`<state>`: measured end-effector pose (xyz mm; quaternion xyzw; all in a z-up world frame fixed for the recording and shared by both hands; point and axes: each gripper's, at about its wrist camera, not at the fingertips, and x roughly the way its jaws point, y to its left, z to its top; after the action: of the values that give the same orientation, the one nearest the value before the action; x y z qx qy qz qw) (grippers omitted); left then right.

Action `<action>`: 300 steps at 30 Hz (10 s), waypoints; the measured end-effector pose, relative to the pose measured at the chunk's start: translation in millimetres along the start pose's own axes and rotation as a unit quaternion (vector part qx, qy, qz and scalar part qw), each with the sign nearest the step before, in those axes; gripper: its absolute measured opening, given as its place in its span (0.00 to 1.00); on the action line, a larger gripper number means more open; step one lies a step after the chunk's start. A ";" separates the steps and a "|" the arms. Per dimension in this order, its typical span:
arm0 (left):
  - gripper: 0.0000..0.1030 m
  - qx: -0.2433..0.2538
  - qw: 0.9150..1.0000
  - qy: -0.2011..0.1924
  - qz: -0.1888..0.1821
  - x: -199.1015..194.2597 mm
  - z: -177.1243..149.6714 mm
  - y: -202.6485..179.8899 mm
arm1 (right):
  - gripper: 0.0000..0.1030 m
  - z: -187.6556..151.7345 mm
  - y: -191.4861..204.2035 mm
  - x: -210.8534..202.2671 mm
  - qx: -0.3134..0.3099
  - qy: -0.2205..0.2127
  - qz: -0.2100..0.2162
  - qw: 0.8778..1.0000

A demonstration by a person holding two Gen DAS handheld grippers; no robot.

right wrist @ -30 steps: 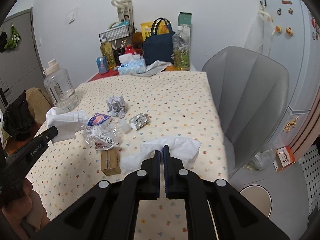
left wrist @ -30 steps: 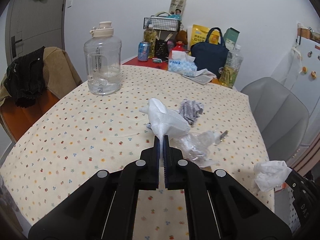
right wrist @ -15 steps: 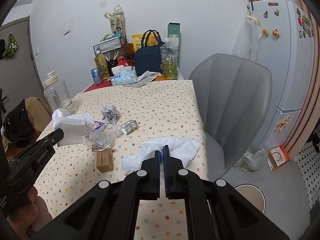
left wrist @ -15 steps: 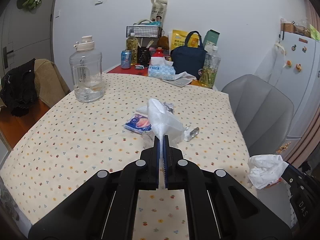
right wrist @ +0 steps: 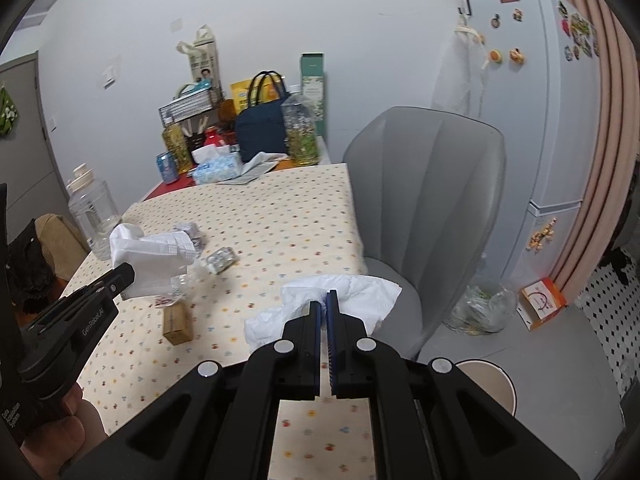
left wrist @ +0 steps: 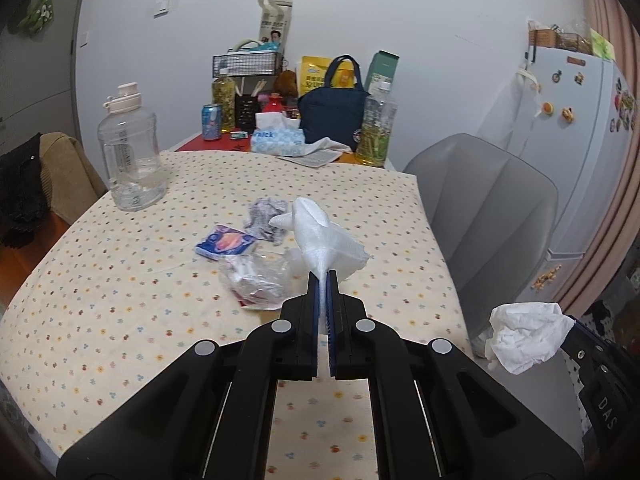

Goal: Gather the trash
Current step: 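Carry the tissue and napkin over to the beige trash bin, then open the right tool over the bin to drop the white napkin, then open the left tool over the bin to drop the white tissue, then move both open tools back to the trash on the table, then close the left tool on the crumpled clear plastic bottle, then close the right tool on the small brown cardboard box while the left tool holds the bottle, then carry the plastic bottle and cardboard box over to the beige bin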

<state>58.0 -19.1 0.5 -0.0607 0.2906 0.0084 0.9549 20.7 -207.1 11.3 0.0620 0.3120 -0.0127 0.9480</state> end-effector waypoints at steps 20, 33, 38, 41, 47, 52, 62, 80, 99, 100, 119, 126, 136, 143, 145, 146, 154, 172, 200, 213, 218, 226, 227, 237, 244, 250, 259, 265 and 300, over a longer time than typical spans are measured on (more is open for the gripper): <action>0.04 0.075 0.994 0.031 -0.067 27.4 -14.6 -111.5 | 0.04 -6.6 -106.2 -0.8 0.078 0.001 -0.073 0.994; 0.04 0.136 0.983 0.065 -0.109 51.6 -34.8 -187.7 | 0.04 -26.3 -178.2 8.1 0.137 0.019 -0.124 0.983; 0.04 0.153 0.977 0.077 -0.124 62.5 -42.5 -213.9 | 0.04 -31.8 -203.6 13.6 0.152 0.027 -0.142 0.978; 0.04 0.163 0.974 0.086 -0.132 70.9 -47.3 -229.5 | 0.04 -35.5 -216.7 18.1 0.161 0.032 -0.151 0.975; 0.04 0.186 0.965 0.108 -0.148 89.3 -60.7 -261.0 | 0.04 -47.2 -246.3 32.3 0.181 0.052 -0.165 0.968; 0.04 0.205 0.958 0.128 -0.158 105.7 -73.3 -284.9 | 0.04 -58.7 -269.3 48.8 0.198 0.073 -0.173 0.962; 0.04 0.226 0.948 0.152 -0.164 129.2 -91.8 -314.4 | 0.07 -72.8 -295.3 74.4 0.212 0.104 -0.182 0.955; 0.04 0.250 0.936 0.166 -0.182 126.1 -111.5 -339.1 | 0.45 -87.8 -318.8 57.8 0.232 0.098 -0.219 0.943; 0.28 0.288 0.889 0.244 -0.258 109.0 -152.8 -376.2 | 0.52 -106.5 -336.1 6.1 0.259 0.080 -0.274 0.923; 0.35 0.289 0.887 0.249 -0.260 109.5 -153.5 -376.1 | 0.52 -106.7 -336.3 5.7 0.259 0.079 -0.273 0.923; 0.33 0.249 0.896 0.232 -0.285 104.2 -125.8 -357.6 | 0.52 -97.3 -327.8 0.2 0.253 0.069 -0.267 0.927; 0.40 0.216 0.917 0.206 -0.265 103.8 -93.6 -327.0 | 0.55 -84.7 -311.8 3.0 0.242 0.059 -0.253 0.935; 0.69 0.165 0.952 0.146 -0.211 88.3 -42.3 -253.9 | 0.62 -59.9 -265.4 12.0 0.211 0.039 -0.216 0.953; 0.83 0.126 0.972 0.104 -0.167 73.4 -16.9 -185.8 | 0.71 -38.4 -225.0 11.7 0.181 0.015 -0.193 0.964; 0.83 0.112 0.977 0.099 -0.154 70.6 -10.7 -164.1 | 0.73 -35.7 -214.0 10.5 0.174 0.010 -0.187 0.967; 0.83 0.109 0.978 0.097 -0.151 69.5 -9.5 -157.4 | 0.73 -34.9 -208.3 10.4 0.171 0.009 -0.184 0.968; 0.89 0.070 0.989 0.067 -0.110 44.6 -1.6 -88.2 | 0.78 -21.8 -152.7 9.0 0.131 0.001 -0.147 0.981; 0.93 -0.033 0.999 0.034 -0.027 16.1 7.4 51.9 | 0.92 1.3 -27.4 16.3 0.041 -0.010 -0.060 0.997; 0.67 -0.108 0.990 0.086 -0.016 88.9 8.2 115.8 | 0.92 21.2 47.9 78.4 -0.020 0.024 -0.015 0.999; 0.41 -0.118 0.985 0.123 -0.022 128.0 4.2 109.7 | 0.92 24.1 57.9 105.4 -0.033 0.039 -0.011 0.999; 0.18 -0.115 0.989 0.093 -0.017 117.1 13.2 112.0 | 0.92 24.6 69.1 117.4 -0.040 0.047 0.000 0.998; 0.17 -0.112 0.992 0.047 0.022 88.6 28.0 133.8 | 0.92 15.0 102.9 130.5 -0.060 0.070 0.040 0.995; 0.17 -0.112 0.992 0.045 0.026 86.0 27.5 137.3 | 0.92 12.5 106.9 130.8 -0.063 0.072 0.045 0.994; 0.17 -0.139 0.986 0.046 0.075 64.0 -0.7 177.7 | 0.91 -17.7 149.3 134.5 -0.107 0.106 0.082 0.985; 0.16 -0.153 0.983 0.057 0.085 62.4 -17.3 193.1 | 0.80 -32.1 168.6 143.9 -0.131 0.128 0.087 0.979; 0.16 -0.153 0.984 0.059 0.074 61.6 -19.0 191.3 | 0.33 -42.5 176.7 158.2 -0.146 0.171 0.102 0.969; 0.16 -0.143 0.988 0.041 0.048 50.3 -8.5 170.6 | 0.33 -26.5 160.1 126.5 -0.138 0.135 0.093 0.977; 0.16 -0.120 0.992 0.026 0.026 37.8 -0.9 142.7 | 0.33 -11.0 135.6 99.0 -0.120 0.104 0.073 0.985; 0.16 0.062 0.989 0.042 -0.126 38.0 4.2 -90.4 | 0.33 9.8 -73.7 20.4 0.045 0.022 -0.071 0.996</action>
<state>96.6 -109.0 -7.1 -0.0377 0.3209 -0.1327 0.9370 38.3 -281.1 -1.1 0.0823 0.3354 -0.0926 0.9339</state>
